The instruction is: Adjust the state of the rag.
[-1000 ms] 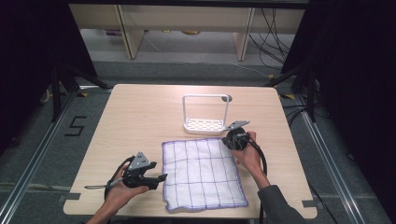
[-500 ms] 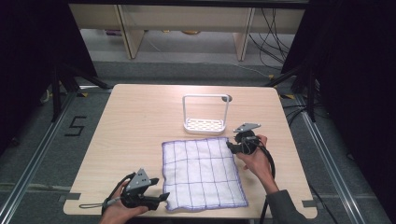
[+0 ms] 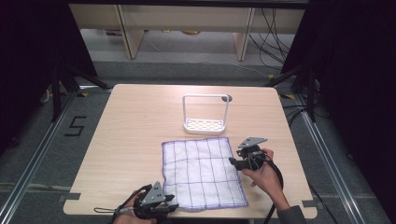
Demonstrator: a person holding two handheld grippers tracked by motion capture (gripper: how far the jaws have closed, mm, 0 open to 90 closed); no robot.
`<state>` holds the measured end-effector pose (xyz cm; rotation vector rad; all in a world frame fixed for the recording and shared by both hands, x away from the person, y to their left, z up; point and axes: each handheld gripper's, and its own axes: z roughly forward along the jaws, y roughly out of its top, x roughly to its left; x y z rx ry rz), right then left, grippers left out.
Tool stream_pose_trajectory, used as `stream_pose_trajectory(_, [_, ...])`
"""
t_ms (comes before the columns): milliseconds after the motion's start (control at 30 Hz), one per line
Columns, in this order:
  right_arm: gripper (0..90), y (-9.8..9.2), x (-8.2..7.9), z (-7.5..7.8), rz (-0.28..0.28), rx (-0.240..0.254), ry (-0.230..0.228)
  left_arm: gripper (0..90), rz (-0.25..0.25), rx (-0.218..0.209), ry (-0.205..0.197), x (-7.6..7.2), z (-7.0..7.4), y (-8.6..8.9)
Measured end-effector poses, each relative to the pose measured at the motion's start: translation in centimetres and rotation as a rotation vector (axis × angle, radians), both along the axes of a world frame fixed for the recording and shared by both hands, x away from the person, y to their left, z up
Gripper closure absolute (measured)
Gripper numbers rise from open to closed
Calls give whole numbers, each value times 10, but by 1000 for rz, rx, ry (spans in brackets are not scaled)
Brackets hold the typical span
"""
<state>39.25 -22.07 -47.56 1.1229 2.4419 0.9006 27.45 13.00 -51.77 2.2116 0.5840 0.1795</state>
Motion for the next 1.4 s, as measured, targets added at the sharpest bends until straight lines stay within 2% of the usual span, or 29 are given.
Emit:
stream_pose_trajectory(33, [531,0,0,0,-2,6,0,794,-5,-5,-4,0,0,1])
stream_pose_trajectory(67, [532,-1,0,3,2,0,22,814,4,-17,3,-1,0,0])
stream_pose_trajectory(133, [531,-1,0,2,2,3,11,825,-10,2,-14,0,2,3])
stream_pose_trajectory(167, [533,-1,0,1,-4,11,1,835,-4,-7,3,-1,2,4])
stream_pose_trajectory(200, [537,0,-1,2,-23,30,37,842,-17,13,-8,-1,3,11])
stream_pose_trajectory(300, [538,-1,0,2,-8,20,12,839,-3,17,-3,-2,4,17])
stream_pose_trajectory(367, [538,-2,1,4,-3,14,27,798,16,3,16,0,4,23])
stream_pose_trajectory(400, [538,-2,3,5,6,9,15,765,21,7,19,1,5,24])
stream_pose_trajectory(433, [538,1,3,2,-10,34,-15,712,34,-6,30,1,5,23])
stream_pose_trajectory(467, [538,1,3,2,-10,34,-15,626,34,-6,30,1,5,23])
stream_pose_trajectory(500, [537,1,4,4,-2,28,6,626,34,-5,42,3,7,23])
stream_pose_trajectory(533, [537,0,6,6,2,14,4,537,41,-62,55,6,13,25])
stream_pose_trajectory(600, [536,1,7,5,-8,31,12,501,58,-82,59,9,16,27])
stream_pose_trajectory(633, [532,1,11,5,-9,29,12,422,91,-92,51,22,23,32])
stream_pose_trajectory(667, [532,1,14,1,-18,52,-22,400,110,-109,59,30,25,34])
stream_pose_trajectory(700, [531,1,16,3,-15,50,-9,390,141,-116,64,40,26,37])
stream_pose_trajectory(767, [520,1,22,4,-15,53,10,377,202,-136,31,66,26,43])
stream_pose_trajectory(800, [509,2,25,4,-24,58,12,377,202,-136,31,66,26,43])
stream_pose_trajectory(833, [503,2,29,3,-17,53,10,377,264,-140,32,93,26,49])
stream_pose_trajectory(867, [499,4,33,1,-24,60,-5,367,310,-139,27,104,25,50])
stream_pose_trajectory(900, [499,4,33,1,-24,60,-5,344,310,-139,27,104,25,50])
stream_pose_trajectory(933, [499,5,36,1,-27,47,14,344,333,-136,26,115,24,49])
stream_pose_trajectory(967, [499,6,40,0,-35,58,8,336,332,-107,24,124,25,49])
stream_pose_trajectory(1000, [499,8,49,0,-38,42,11,344,369,-100,3,138,24,46])
stream_pose_trajectory(1067, [499,11,57,-2,-51,59,-3,346,374,-97,3,145,24,45])
stream_pose_trajectory(1133, [498,12,63,-2,-35,60,-12,333,363,-33,4,163,23,39])
stream_pose_trajectory(1300, [493,16,70,-4,-64,65,1,344,374,-29,14,181,18,34])
stream_pose_trajectory(1333, [493,15,70,-3,-64,59,21,353,379,-37,26,183,17,33])
stream_pose_trajectory(1400, [486,14,73,-5,-45,50,-2,372,374,-38,30,187,16,30])
